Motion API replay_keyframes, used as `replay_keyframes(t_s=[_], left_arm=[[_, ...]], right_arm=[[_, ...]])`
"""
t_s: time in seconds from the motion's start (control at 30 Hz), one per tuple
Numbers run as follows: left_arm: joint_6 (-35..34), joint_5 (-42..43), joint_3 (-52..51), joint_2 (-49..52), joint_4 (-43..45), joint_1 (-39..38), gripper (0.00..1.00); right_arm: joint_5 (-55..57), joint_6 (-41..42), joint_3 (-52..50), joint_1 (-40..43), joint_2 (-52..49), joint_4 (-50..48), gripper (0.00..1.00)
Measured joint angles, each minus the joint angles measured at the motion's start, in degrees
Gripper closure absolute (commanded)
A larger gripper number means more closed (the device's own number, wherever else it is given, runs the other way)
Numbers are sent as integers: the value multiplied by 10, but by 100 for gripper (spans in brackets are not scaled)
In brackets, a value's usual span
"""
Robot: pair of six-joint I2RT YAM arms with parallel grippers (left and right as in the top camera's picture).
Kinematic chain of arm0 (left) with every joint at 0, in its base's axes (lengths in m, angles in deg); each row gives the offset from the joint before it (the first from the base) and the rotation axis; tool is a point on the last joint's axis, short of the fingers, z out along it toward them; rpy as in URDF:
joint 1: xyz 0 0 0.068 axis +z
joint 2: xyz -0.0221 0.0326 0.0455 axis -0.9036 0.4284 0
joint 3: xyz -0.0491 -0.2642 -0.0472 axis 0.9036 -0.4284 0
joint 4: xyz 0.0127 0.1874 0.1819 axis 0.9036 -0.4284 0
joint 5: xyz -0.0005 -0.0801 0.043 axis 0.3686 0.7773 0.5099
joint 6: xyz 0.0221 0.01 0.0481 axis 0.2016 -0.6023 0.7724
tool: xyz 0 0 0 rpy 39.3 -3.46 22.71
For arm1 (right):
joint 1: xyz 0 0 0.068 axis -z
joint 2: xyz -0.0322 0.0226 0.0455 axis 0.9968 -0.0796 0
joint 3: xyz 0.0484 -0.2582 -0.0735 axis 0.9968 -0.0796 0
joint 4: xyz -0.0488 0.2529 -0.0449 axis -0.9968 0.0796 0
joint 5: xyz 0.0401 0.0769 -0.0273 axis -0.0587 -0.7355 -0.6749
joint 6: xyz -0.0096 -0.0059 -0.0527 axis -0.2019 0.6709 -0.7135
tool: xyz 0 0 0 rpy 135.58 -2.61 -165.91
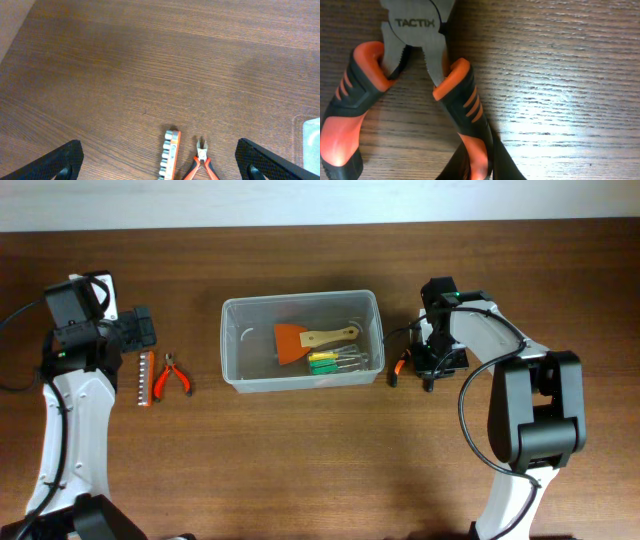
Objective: Pack container
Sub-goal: 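Move the right gripper to the orange-black pliers and grasp them, then carry the pliers into the box and release them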
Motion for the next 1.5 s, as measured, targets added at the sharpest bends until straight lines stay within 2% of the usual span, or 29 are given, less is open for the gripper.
replay_keyframes(t_s=[0.23,0.4,0.73,0.97,1.07,1.17,1.23,1.27,1.5], left_arm=[[0,0,0,0,0,0,1],[0,0,0,0,0,0,1],[0,0,0,0,0,0,1],[0,0,0,0,0,0,1],[0,0,0,0,0,0,1],[0,0,0,0,0,0,1],[0,0,0,0,0,0,1],[0,0,0,0,0,0,1],[0,0,0,0,0,0,1]], right_arm=[[0,0,2,2,0,7,96],[0,0,35,7,0,65,96],[0,1,234,-5,23,148,96],[0,-7,329,-68,43,165,96],[0,-51,335,-111,44,159,96],[0,-130,335,-159,44,153,96],[0,-216,335,-202,44,128,96],[0,-227,335,-207,44,125,96],[-45,-487,335,-275,31,40,96]])
